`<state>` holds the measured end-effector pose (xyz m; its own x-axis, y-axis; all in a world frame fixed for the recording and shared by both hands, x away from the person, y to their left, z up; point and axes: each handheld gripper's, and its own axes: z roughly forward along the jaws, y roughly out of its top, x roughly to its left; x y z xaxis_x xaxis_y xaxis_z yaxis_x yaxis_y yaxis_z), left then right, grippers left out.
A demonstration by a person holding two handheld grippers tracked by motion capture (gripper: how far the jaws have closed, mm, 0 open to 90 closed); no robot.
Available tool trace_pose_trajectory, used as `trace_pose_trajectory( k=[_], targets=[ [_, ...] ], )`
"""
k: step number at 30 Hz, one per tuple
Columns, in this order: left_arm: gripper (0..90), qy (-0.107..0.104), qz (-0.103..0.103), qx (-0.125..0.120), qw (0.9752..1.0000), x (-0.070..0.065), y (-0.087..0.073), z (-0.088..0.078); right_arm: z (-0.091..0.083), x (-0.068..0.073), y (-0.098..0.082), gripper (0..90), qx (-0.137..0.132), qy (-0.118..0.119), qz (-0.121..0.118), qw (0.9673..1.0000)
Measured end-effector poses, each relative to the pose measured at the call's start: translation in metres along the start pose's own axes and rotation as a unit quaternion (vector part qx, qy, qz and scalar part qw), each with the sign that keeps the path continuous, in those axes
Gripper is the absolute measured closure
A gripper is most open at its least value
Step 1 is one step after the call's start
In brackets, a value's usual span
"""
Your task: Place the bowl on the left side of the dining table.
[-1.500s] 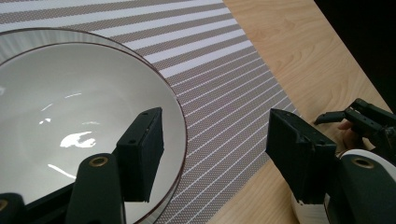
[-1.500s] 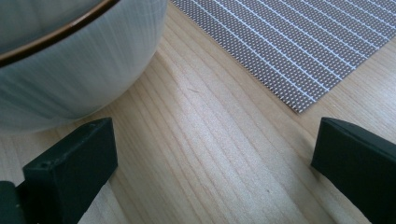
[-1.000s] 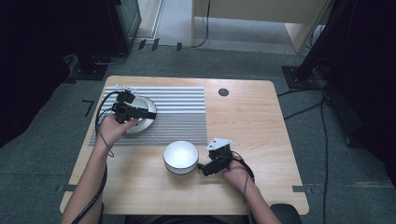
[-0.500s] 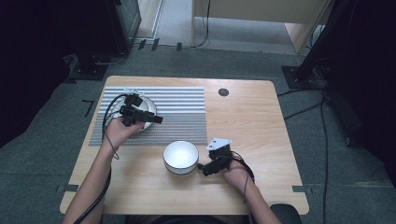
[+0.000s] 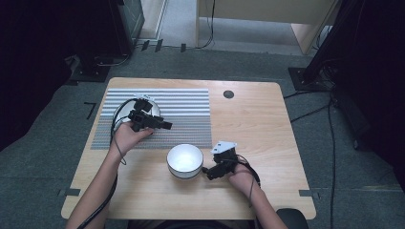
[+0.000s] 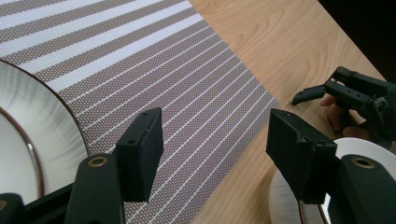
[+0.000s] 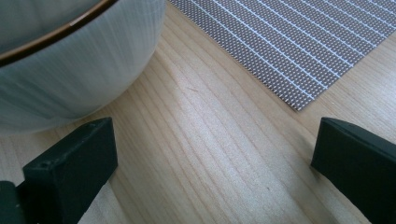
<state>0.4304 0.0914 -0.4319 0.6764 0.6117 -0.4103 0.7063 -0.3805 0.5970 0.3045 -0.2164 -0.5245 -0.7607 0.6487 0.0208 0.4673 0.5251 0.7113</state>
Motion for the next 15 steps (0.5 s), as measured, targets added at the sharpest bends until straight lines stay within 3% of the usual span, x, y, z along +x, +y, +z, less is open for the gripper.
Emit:
trace_pose_trajectory(
  k=[15],
  targets=[
    [36.2,0.005,0.031,0.011,0.9994,-0.009,-0.004,0.021,0.000,0.000,0.000,0.0,0.000,0.000,0.000,1.0000]
  ],
)
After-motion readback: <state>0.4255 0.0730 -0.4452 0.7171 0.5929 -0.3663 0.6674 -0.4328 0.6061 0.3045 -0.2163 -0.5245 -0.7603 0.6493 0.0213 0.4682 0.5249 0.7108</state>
